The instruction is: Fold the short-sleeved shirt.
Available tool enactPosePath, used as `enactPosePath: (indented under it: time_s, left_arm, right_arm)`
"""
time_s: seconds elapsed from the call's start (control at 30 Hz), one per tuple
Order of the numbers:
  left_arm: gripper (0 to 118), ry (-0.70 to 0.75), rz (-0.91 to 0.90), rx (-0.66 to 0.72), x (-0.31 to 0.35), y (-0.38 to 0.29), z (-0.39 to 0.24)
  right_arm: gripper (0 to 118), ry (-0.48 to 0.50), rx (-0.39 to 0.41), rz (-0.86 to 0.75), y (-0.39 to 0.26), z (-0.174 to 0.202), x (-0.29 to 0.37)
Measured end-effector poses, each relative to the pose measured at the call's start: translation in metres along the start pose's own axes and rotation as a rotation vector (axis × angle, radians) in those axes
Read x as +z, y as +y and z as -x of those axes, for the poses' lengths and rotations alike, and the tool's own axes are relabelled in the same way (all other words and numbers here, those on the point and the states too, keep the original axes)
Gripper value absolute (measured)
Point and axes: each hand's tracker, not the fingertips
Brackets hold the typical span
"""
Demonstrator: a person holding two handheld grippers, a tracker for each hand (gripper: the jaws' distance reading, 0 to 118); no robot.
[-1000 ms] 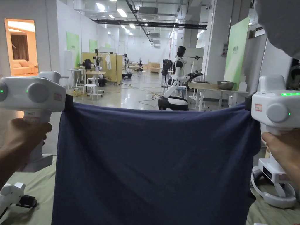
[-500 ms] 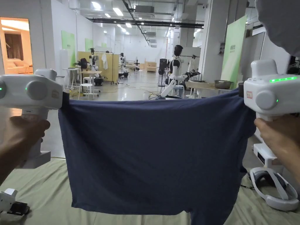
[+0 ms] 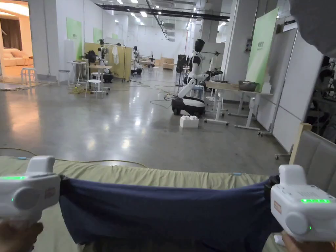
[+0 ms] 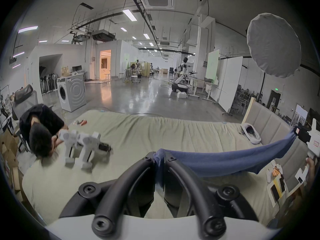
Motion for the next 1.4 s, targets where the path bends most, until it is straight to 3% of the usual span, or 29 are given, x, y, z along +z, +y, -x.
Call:
enactPosePath:
  time_s: [0.33, 0.57, 0.77, 0.9, 1.13, 1.2, 1.27, 1.3, 1.4]
  left_arm:
    - [11, -0.02, 0.063, 0.045, 0.102, -0.112, 0.018]
    - [11, -0.02, 0.216, 0.031, 0.144, -0.182, 0.03]
    - [11, -0.017, 0.37, 0.016, 0.151, -0.238, 0.026]
    - [11, -0.019, 0.456, -0.013, 0.147, -0.261, 0.025]
    - [12, -0.012, 0.531, -0.067, 0.142, -0.276, 0.022]
    - [22, 0.001, 0.542, -0.079, 0.143, -0.275, 0.02]
    - [41, 0.027, 0.545, -0.098, 0.147, -0.277, 0.021]
    - [48, 0.027, 0.543, -0.094, 0.149, -0.275, 0.023]
    - [61, 0.019, 0.498, -0.04, 0.155, -0.267, 0.029]
  right_arm:
    - [7, 0.032, 0.075, 0.055, -0.078, -0.01, 0.113]
    - [7, 0.037, 0.123, 0.221, -0.149, -0.012, 0.178]
    - [7, 0.048, 0.099, 0.414, -0.217, -0.012, 0.193]
    - [7, 0.077, 0.123, 0.533, -0.251, -0.011, 0.193]
    - [11, 0.098, 0.139, 0.642, -0.282, -0.01, 0.187]
    - [20, 0.096, 0.154, 0.664, -0.285, -0.01, 0.185]
    - [38, 0.089, 0.166, 0.666, -0.284, -0.009, 0.185]
    - [40, 0.086, 0.166, 0.663, -0.283, -0.011, 0.186]
    - [54, 0.065, 0.131, 0.613, -0.271, -0.015, 0.186]
